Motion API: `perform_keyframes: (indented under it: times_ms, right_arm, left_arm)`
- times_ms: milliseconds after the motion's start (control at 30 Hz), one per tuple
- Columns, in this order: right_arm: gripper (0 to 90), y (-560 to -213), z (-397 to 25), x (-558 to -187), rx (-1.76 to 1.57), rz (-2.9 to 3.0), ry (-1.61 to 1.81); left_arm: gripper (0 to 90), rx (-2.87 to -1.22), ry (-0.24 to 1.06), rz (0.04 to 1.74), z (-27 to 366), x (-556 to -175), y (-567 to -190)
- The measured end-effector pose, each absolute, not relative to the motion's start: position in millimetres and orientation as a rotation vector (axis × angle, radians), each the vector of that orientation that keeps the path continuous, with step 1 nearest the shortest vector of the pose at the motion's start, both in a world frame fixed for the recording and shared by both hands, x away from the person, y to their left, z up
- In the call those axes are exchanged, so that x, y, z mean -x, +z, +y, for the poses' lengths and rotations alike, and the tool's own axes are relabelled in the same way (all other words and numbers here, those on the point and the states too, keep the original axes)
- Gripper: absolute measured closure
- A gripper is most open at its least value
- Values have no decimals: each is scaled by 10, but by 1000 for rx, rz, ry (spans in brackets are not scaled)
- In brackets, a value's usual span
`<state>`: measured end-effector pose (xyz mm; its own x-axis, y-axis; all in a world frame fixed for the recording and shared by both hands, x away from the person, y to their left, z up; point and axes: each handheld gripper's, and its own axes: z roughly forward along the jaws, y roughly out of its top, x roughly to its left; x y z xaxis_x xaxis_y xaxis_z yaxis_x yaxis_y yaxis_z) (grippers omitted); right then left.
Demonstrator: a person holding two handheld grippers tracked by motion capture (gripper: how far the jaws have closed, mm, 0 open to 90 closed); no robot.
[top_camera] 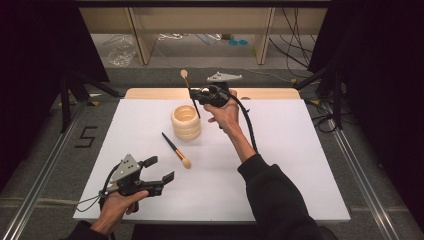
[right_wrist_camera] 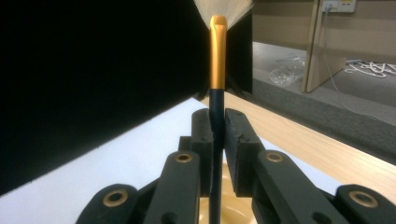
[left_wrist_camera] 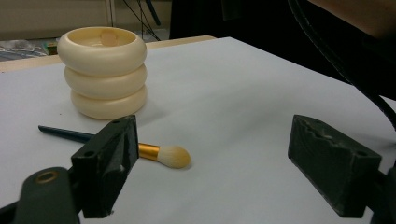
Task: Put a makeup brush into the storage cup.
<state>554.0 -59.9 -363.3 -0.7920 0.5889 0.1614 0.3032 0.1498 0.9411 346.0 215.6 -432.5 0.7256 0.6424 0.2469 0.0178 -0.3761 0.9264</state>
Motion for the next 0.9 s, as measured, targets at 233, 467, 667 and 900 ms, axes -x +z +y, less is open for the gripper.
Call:
perform_keyframes:
  times_ms: [233,467,667,900]
  right_arm:
    - [834,-3645,-499,-5614,-867,2172,1672]
    - [834,-3678,-431,-5660,-891,2150,1689]
    - [834,-3721,-405,-5691,-904,2131,1697]
    - [834,-3761,-396,-5718,-929,2123,1693]
  left_arm:
    - [162,-1859,754,518,2167,-3462,-4318]
    - [161,-1671,421,843,1961,-3250,-4424]
    - [161,-1671,424,837,1965,-3257,-4425]
    - [162,-1672,425,837,1966,-3255,-4424]
